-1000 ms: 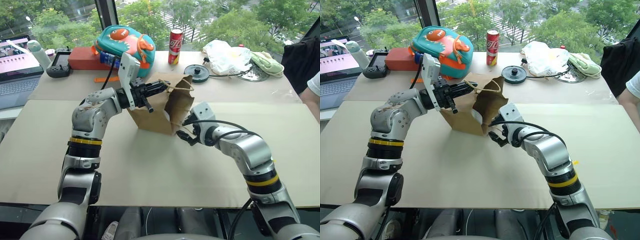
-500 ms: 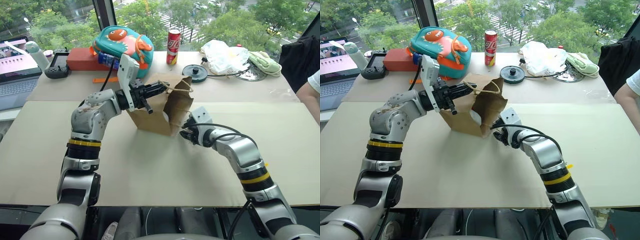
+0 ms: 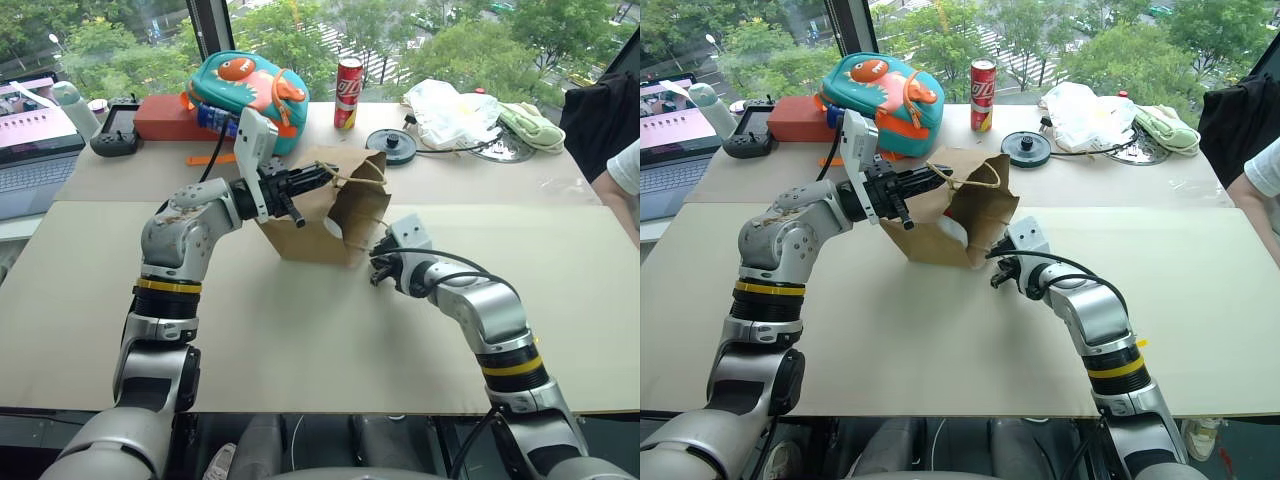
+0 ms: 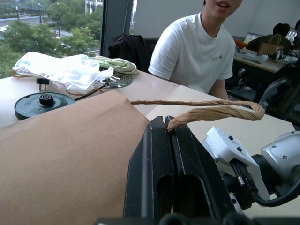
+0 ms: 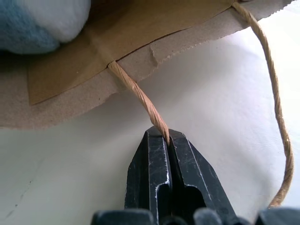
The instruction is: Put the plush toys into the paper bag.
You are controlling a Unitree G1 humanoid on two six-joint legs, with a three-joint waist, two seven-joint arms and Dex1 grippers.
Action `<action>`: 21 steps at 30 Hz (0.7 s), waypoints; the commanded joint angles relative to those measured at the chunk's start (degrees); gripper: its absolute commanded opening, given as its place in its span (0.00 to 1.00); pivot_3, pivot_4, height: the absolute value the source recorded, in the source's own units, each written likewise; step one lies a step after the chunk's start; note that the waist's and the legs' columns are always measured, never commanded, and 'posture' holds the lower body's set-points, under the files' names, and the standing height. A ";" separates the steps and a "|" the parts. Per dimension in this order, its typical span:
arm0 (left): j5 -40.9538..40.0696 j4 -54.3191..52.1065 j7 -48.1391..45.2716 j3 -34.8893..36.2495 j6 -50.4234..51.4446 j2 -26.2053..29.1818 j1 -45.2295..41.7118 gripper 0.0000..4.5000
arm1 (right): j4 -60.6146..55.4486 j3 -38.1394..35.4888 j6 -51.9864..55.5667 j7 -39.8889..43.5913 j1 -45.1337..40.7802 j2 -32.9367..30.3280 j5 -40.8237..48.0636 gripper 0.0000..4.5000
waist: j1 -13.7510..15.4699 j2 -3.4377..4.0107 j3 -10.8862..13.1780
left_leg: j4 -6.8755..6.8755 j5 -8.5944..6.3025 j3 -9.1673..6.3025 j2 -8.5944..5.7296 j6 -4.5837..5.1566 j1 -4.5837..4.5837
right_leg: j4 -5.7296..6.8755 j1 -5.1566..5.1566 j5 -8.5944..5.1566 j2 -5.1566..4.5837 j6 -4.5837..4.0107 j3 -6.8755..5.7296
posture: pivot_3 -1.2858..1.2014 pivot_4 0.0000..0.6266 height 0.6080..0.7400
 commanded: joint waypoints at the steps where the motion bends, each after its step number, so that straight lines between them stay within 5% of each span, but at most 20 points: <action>1: -0.94 -0.50 0.69 1.40 -0.78 -0.53 -1.76 0.00 | -8.94 -5.23 3.73 -1.31 -2.30 -0.28 1.91 0.01 | 0.00 0.00 0.00 | 0.00 0.00 0.00 0.00 0.00 0.00 | 0.00 -0.01 0.00 0.00 0.00 0.00 | 0.52 0.24 0.99; 11: -14.85 5.65 12.81 16.66 10.00 -5.31 -7.23 0.00 | -24.59 -4.34 18.28 -2.53 -14.23 -3.43 3.90 0.01 | -0.12 0.00 0.00 | -0.01 0.00 -0.07 0.01 0.00 -0.03 | 0.00 -0.04 0.00 0.00 0.01 -0.06 | 0.52 0.24 0.99; 21: -12.09 4.38 13.13 12.57 10.86 -3.87 0.26 0.00 | -25.81 1.89 23.60 -4.15 -16.52 -2.52 3.80 0.01 | -0.04 0.00 0.00 | -0.02 0.00 -0.07 -0.01 -0.01 -0.03 | 0.01 -0.05 0.00 -0.03 -0.01 -0.05 | 0.52 0.24 0.99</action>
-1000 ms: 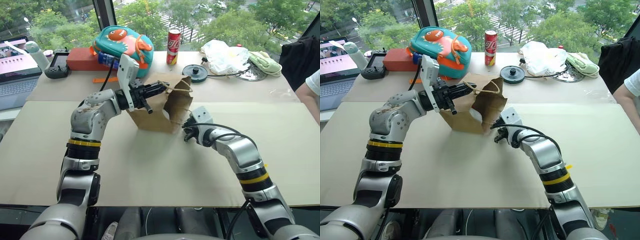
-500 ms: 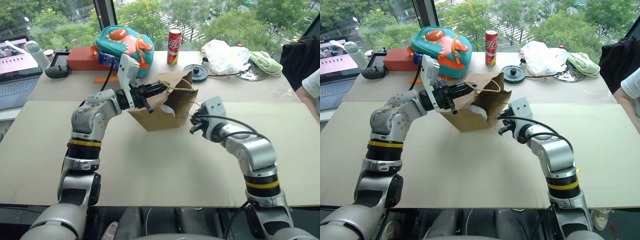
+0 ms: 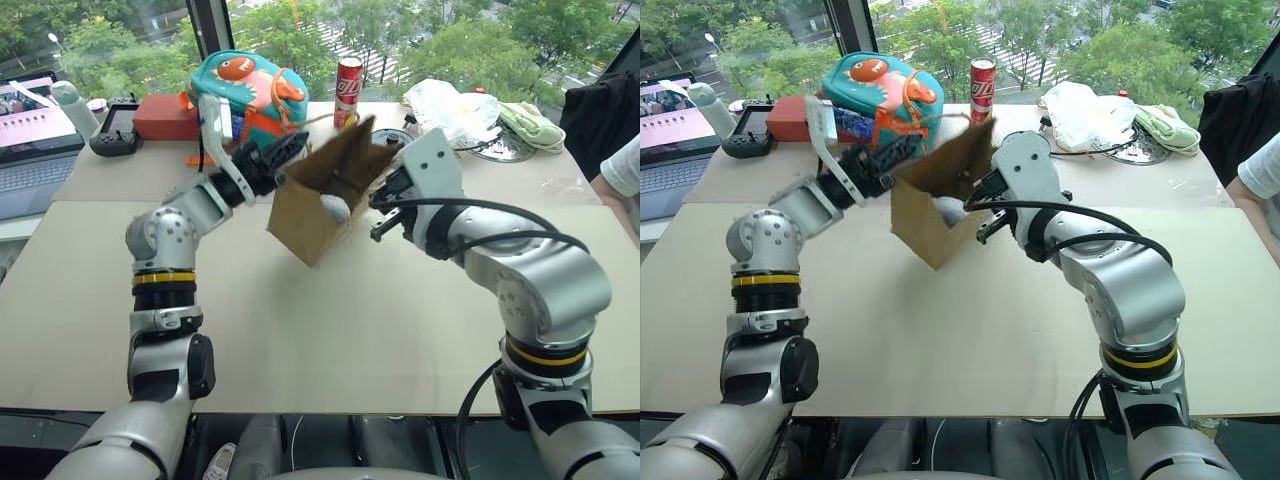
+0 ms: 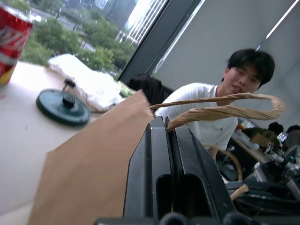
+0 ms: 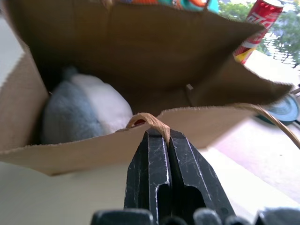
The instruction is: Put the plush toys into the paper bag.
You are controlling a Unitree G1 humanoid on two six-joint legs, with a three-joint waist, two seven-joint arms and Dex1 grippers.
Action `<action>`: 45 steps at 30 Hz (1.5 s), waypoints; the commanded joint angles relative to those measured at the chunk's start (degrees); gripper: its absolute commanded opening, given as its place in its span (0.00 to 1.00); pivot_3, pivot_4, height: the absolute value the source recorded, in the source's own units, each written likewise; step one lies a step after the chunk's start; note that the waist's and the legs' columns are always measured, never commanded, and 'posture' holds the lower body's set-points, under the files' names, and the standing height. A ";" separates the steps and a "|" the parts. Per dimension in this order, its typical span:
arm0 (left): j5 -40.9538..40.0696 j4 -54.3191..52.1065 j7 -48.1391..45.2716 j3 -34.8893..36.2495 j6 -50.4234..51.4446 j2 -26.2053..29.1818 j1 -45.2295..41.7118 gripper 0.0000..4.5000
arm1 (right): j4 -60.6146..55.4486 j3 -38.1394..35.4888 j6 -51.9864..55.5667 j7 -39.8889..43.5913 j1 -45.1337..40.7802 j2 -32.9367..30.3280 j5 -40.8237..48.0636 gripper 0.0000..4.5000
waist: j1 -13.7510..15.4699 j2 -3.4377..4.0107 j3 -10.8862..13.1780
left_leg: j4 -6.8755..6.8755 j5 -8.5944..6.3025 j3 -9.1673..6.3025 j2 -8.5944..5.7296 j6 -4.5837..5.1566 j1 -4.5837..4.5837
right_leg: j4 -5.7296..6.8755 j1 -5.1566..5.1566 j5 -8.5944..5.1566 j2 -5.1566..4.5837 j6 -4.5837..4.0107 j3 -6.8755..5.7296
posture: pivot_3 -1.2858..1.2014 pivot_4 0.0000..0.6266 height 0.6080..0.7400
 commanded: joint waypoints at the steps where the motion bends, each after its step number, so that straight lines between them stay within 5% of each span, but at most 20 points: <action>1: 0.03 -1.67 -0.32 -0.40 -0.15 0.68 -0.06 0.00 | -1.84 0.79 1.03 -1.02 -1.69 -0.11 -0.42 0.01 | 0.05 0.00 0.00 | 0.00 0.00 0.00 0.00 -0.01 -0.01 | -0.01 -0.01 0.00 0.00 0.00 0.00 | 0.52 0.24 0.99; 8: -0.04 -2.12 -0.27 -0.85 0.32 0.36 1.30 0.00 | 0.05 1.54 1.08 -2.71 -3.42 1.53 -1.27 0.01 | 0.04 0.00 0.00 | -0.01 0.00 0.00 0.00 -0.01 0.00 | -0.01 -0.01 0.00 0.00 0.00 -0.01 | 0.52 0.24 0.99; 11: 0.10 -1.99 -1.04 -1.50 0.62 0.51 1.99 0.15 | 1.68 1.38 0.28 -3.22 -3.61 2.48 -1.55 0.17 | 0.04 0.00 0.00 | -0.01 0.00 0.00 0.00 -0.01 0.01 | -0.01 0.00 0.00 0.00 0.00 -0.01 | 0.52 0.24 0.99; 22: -5.73 -8.64 -4.14 0.07 7.00 3.93 2.69 1.00 | -0.66 -1.43 -0.73 2.15 -4.10 -0.10 1.84 1.00 | -0.08 0.00 0.00 | -0.04 0.00 0.00 0.01 -0.01 0.00 | -0.01 -0.03 0.00 0.00 0.00 -0.01 | 0.52 0.24 0.99; 28: -14.47 -12.49 -4.45 3.60 13.82 6.54 0.68 1.00 | -3.70 -9.40 -5.44 8.73 -6.40 -1.33 8.05 1.00 | -0.07 0.00 0.01 | -0.04 0.00 -0.01 0.01 -0.01 -0.01 | -0.04 -0.02 -0.01 0.00 0.01 -0.02 | 0.52 0.24 0.99; 35: -14.64 -11.99 -3.59 5.38 14.37 11.53 1.96 1.00 | -3.19 -19.98 -2.15 9.42 -8.71 0.26 13.93 1.00 | -0.17 0.01 0.01 | -0.09 0.00 0.01 0.02 -0.01 0.10 | -0.03 0.02 -0.01 0.01 0.01 -0.03 | 0.52 0.24 0.99; 45: -13.21 -12.92 -7.95 6.93 12.47 20.57 10.37 1.00 | -9.17 -38.88 11.35 14.22 -6.97 -2.99 27.17 0.32 | 0.00 0.04 0.02 | -0.21 0.00 0.04 0.01 -0.01 0.09 | -0.09 -0.02 -0.01 -0.06 0.00 -0.03 | 0.52 0.24 0.99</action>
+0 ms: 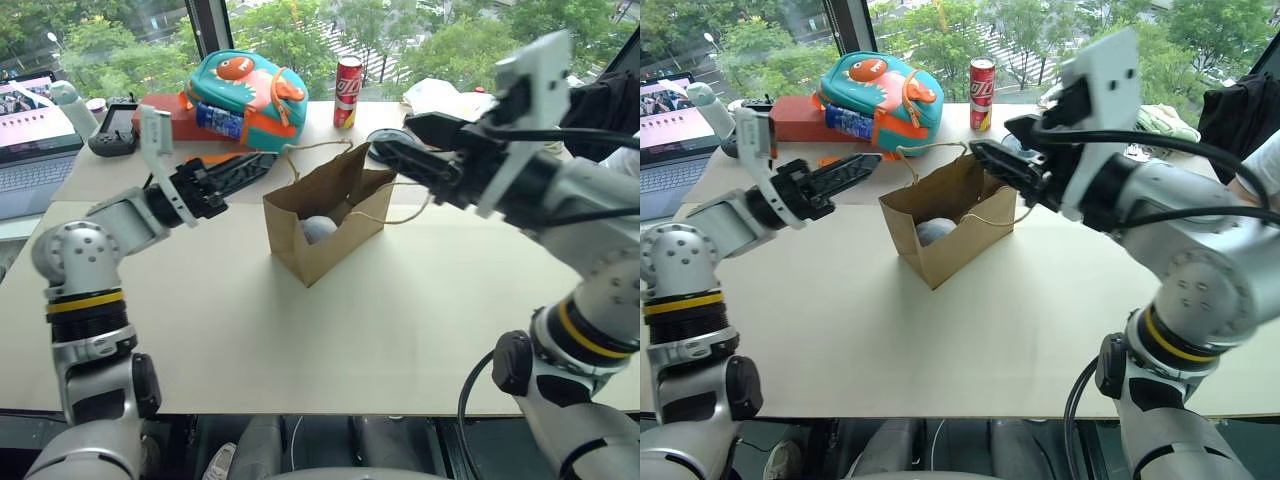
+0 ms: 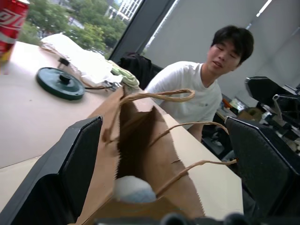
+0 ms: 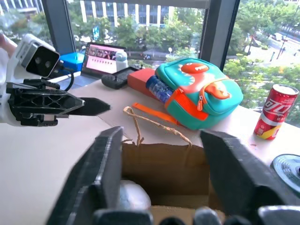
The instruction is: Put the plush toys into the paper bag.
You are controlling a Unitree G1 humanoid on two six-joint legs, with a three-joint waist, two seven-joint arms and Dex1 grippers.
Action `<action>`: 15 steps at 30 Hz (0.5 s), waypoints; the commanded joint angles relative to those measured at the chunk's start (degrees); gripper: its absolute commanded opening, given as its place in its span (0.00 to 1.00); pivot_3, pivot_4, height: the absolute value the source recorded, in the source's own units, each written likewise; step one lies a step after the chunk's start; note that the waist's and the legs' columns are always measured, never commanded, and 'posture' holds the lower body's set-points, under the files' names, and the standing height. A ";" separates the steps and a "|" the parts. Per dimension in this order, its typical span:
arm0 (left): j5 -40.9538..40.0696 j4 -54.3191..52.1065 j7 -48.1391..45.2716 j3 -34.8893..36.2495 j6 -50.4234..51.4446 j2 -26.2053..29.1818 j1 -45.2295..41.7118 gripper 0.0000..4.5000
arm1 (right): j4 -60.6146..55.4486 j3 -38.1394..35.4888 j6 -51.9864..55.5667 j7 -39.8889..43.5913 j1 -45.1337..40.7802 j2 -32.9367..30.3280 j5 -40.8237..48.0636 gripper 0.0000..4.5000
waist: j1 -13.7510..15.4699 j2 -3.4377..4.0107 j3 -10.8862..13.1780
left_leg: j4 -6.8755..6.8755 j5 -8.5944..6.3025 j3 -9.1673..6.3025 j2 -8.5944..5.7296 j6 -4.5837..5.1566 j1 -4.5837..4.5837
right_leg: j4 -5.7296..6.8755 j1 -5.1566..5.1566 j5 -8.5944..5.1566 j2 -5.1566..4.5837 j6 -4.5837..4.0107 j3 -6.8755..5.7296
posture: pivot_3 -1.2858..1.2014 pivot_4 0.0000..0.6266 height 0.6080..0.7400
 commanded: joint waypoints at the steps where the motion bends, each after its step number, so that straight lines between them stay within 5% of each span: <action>1: 2.79 -2.21 -4.64 -2.21 -3.71 2.53 3.86 1.00 | -3.10 -7.01 3.07 4.61 1.05 -1.57 8.52 0.23 | 0.02 0.00 0.00 | 0.00 0.00 0.03 0.00 0.00 0.02 | 0.00 0.00 0.00 0.00 0.00 0.00 | 0.52 0.24 0.99; 4: 5.81 -3.43 -7.96 -6.25 -6.74 3.14 7.07 1.00 | -4.55 -9.43 3.13 10.40 5.75 -4.98 16.66 0.00 | 0.20 0.01 0.01 | -0.01 0.00 0.06 0.01 0.00 0.04 | -0.01 0.02 -0.02 0.00 -0.02 0.01 | 0.52 0.24 0.99; 10: 12.94 -3.12 -15.02 -12.63 -14.86 5.48 10.98 1.00 | -8.74 -0.54 -0.82 11.82 17.54 -11.09 22.01 0.00 | 0.06 -0.01 0.02 | -0.01 0.00 0.15 0.03 0.00 0.05 | -0.13 0.08 -0.04 0.01 -0.05 0.06 | 0.52 0.24 0.99; 15: 16.53 1.28 -18.17 -14.03 -19.06 5.72 8.83 1.00 | -5.44 18.70 -12.17 3.15 22.15 -14.63 6.89 0.00 | -0.21 -0.02 0.03 | -0.01 0.00 0.22 0.07 0.00 0.14 | -0.08 0.07 -0.10 0.04 0.00 0.11 | 0.52 0.24 0.99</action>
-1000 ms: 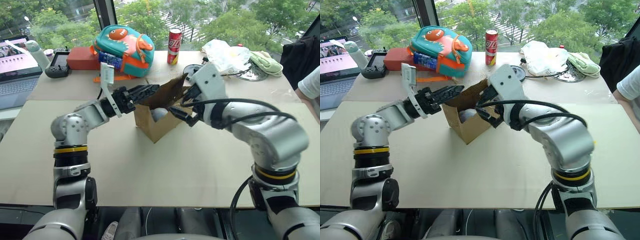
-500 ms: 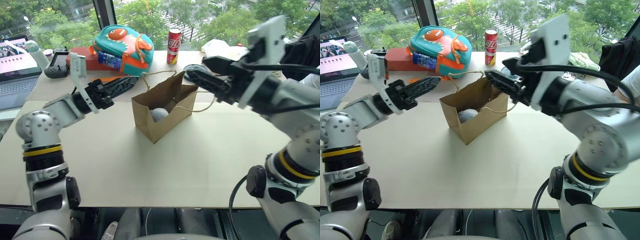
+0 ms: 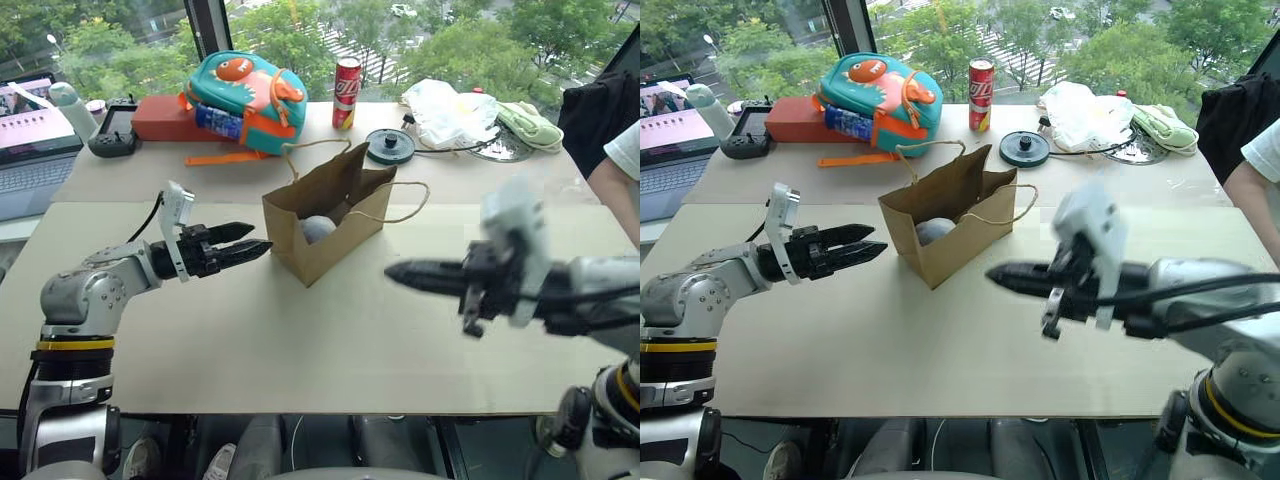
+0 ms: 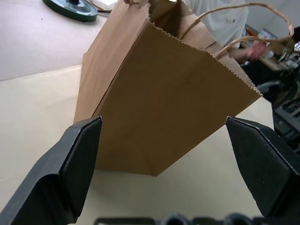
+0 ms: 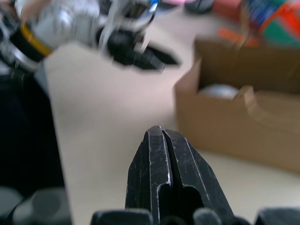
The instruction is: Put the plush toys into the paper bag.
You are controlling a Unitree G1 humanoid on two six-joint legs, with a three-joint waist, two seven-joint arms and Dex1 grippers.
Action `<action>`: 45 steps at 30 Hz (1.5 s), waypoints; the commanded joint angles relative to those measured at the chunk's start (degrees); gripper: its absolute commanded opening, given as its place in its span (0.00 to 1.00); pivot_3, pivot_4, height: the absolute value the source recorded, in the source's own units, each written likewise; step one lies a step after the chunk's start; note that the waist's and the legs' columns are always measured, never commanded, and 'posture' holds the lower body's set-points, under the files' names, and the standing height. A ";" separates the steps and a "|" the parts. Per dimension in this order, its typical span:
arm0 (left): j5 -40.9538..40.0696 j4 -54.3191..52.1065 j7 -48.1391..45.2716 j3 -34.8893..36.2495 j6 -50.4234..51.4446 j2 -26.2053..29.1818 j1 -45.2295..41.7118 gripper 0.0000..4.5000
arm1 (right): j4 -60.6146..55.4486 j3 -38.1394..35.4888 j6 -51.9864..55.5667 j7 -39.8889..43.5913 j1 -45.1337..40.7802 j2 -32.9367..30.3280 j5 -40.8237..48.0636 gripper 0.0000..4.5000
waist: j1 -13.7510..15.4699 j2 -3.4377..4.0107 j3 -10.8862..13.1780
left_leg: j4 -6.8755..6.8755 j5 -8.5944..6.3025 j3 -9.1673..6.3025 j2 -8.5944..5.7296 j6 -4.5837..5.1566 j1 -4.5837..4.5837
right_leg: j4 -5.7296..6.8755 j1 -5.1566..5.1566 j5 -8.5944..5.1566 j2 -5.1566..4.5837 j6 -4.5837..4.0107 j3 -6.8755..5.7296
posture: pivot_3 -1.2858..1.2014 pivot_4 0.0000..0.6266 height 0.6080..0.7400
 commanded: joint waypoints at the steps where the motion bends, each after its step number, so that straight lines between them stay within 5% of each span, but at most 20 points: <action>1: 1.91 2.68 -2.97 -0.27 -2.89 1.31 -2.76 1.00 | 4.65 12.73 -10.86 -7.94 0.31 -0.51 -13.26 0.00 | -0.06 -0.02 0.01 | 0.01 0.00 0.01 0.01 0.00 0.01 | 0.00 -0.01 -0.09 0.00 0.16 0.00 | 0.52 0.24 0.99; 11: 6.92 7.91 -6.28 -3.42 -9.55 -1.37 -7.82 1.00 | 20.41 28.23 -25.42 -13.98 -5.22 4.13 -30.49 0.00 | 0.29 -0.03 0.02 | 0.01 0.01 0.02 -0.01 -0.02 -0.19 | -0.05 -0.12 0.02 0.00 -0.04 0.01 | 0.52 0.24 0.99; 24: 10.23 3.69 -10.35 -10.14 -12.85 -6.07 -7.02 1.00 | 26.63 32.20 -26.67 -13.81 -11.42 12.78 -34.86 0.00 | -0.06 -0.03 0.02 | 0.01 0.01 -0.05 0.06 -0.02 -0.14 | 0.09 -0.12 0.03 0.09 -0.05 -0.04 | 0.52 0.24 0.99; 45: 9.94 -4.17 -2.07 -8.98 -9.84 -8.79 -6.01 1.00 | 32.60 31.35 -26.54 -14.29 -13.40 19.31 -39.52 0.00 | 0.21 -0.03 0.02 | 0.08 0.01 -0.07 0.04 -0.02 -0.15 | 0.15 -0.11 0.04 0.05 -0.06 -0.05 | 0.52 0.24 0.99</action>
